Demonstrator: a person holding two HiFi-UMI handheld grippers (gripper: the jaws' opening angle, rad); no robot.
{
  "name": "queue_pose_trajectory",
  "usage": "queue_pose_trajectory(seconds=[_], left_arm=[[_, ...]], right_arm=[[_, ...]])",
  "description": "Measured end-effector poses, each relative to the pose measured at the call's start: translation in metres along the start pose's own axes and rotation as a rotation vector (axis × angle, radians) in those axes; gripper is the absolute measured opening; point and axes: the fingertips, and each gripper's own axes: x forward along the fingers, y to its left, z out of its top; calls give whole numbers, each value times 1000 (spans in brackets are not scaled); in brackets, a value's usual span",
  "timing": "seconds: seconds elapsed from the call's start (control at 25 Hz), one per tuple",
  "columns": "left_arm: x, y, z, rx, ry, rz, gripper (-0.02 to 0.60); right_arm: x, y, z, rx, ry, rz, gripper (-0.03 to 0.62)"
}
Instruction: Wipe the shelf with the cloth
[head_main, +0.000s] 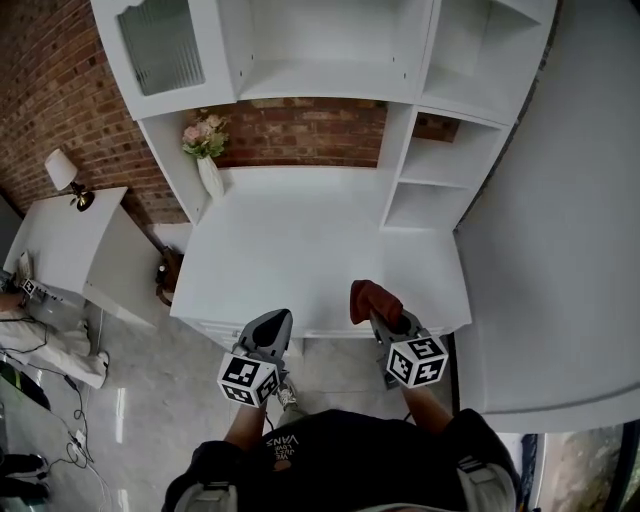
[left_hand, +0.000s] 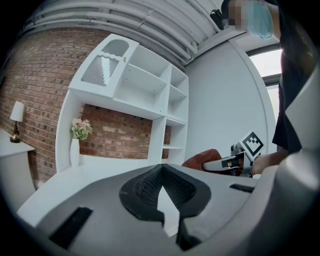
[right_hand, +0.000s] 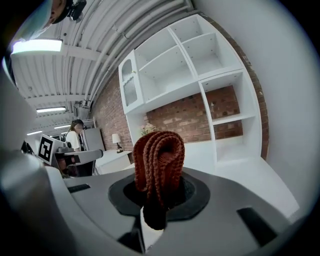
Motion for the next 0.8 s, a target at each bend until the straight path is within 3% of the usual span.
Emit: queue_pose_trajectory(seconds=[0.44, 0.8], left_arm=[[-36, -44, -43, -29, 51, 52, 5], [-48, -59, -52, -44, 65, 60, 5]], right_arm=[[-34, 12, -47, 29, 66, 55, 67], [-42, 27, -67, 17, 103, 93, 66]])
